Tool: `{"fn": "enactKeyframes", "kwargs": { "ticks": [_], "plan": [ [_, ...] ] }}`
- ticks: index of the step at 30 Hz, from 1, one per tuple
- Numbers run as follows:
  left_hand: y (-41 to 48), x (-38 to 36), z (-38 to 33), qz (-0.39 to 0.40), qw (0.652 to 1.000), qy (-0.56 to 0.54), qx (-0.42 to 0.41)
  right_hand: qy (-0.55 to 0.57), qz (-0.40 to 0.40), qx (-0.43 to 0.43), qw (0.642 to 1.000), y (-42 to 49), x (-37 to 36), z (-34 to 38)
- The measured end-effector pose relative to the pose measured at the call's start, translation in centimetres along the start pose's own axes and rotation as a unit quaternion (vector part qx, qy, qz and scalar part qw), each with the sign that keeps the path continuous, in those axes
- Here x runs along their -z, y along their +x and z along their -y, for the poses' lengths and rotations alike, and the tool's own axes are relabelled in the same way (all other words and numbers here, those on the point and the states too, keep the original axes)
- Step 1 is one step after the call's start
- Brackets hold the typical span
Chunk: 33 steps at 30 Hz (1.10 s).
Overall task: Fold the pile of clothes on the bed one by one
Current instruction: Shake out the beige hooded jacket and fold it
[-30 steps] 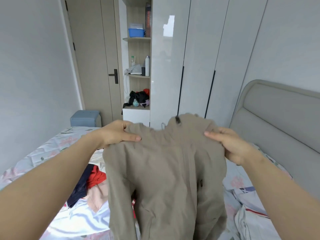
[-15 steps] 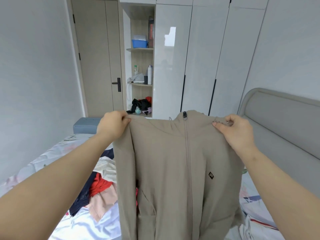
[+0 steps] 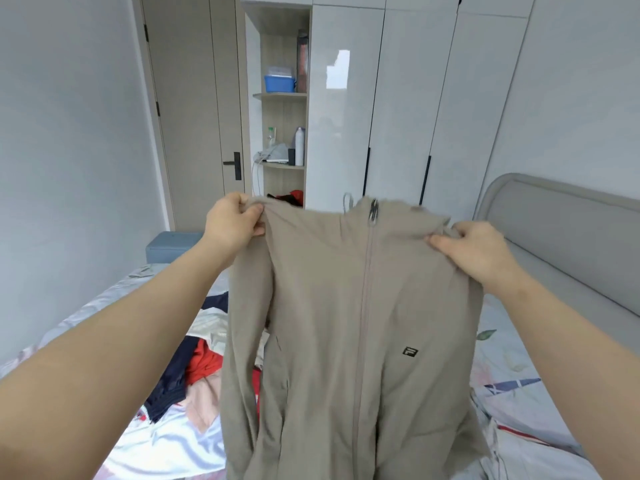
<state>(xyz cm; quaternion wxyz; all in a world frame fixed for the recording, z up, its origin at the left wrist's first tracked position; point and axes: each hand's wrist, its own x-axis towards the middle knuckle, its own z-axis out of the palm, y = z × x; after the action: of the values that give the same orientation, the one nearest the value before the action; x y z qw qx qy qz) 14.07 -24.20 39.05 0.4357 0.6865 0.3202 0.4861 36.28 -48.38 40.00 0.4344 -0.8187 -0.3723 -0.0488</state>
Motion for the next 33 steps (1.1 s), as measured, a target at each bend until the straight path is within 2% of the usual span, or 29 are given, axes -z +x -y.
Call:
{"fn": "enactKeyframes", "kwargs": {
  "ticks": [2,3,5,7,8,11,14,16,18,21,23,26,29,31,33],
  "plan": [
    [-0.3,0.6,0.8,0.013,0.999,0.048,0.017,0.025,0.061,-0.019,0.998,-0.9,-0.5,-0.9],
    [-0.7,0.8,1.2,0.018,0.998,0.054,0.031,0.049,0.121,-0.038,0.991,-1.4,-0.7,-1.3],
    [-1.3,1.0,2.2,0.034,0.996,0.053,0.069,0.083,0.259,-0.097,0.957,-2.2,-1.0,-2.0],
    [-2.3,1.1,3.1,0.064,0.989,0.097,0.09,0.102,0.337,-0.132,0.927,-2.9,-1.8,-3.1],
    [-2.7,1.1,3.6,0.085,0.983,0.13,0.095,0.125,0.335,-0.136,0.924,-3.2,-2.3,-3.7],
    [-4.8,0.9,4.8,0.175,0.956,0.195,0.131,0.238,0.258,-0.152,0.924,-4.3,-3.9,-4.9],
    [-7.1,0.1,6.4,0.238,0.923,0.236,0.187,0.317,0.224,-0.182,0.904,-5.2,-5.2,-5.6],
    [-8.3,-0.5,8.1,0.264,0.917,0.194,0.226,0.329,0.229,-0.197,0.895,-5.6,-5.9,-6.0],
    [-9.4,-1.3,9.8,0.26,0.918,0.079,0.288,0.327,0.243,-0.209,0.889,-6.0,-6.4,-6.2],
    [-11.9,-3.4,11.0,0.24,0.88,-0.094,0.398,0.325,0.266,-0.226,0.879,-6.9,-7.1,-6.1],
    [-13.3,-5.1,11.9,0.242,0.867,-0.131,0.415,0.312,0.282,-0.214,0.882,-7.5,-7.8,-5.8],
    [-14.8,-7.2,11.9,0.219,0.855,-0.17,0.438,0.296,0.313,-0.149,0.89,-8.2,-9.3,-4.9],
    [-15.2,-8.9,11.3,0.255,0.827,-0.218,0.451,0.278,0.381,-0.088,0.878,-8.9,-10.6,-3.8],
    [-15.2,-9.0,10.7,0.251,0.816,-0.243,0.46,0.254,0.421,-0.087,0.866,-8.9,-11.2,-3.6],
    [-14.8,-8.8,10.6,0.209,0.819,-0.255,0.47,0.294,0.415,-0.141,0.849,-8.7,-11.2,-4.0]
  ]
}}
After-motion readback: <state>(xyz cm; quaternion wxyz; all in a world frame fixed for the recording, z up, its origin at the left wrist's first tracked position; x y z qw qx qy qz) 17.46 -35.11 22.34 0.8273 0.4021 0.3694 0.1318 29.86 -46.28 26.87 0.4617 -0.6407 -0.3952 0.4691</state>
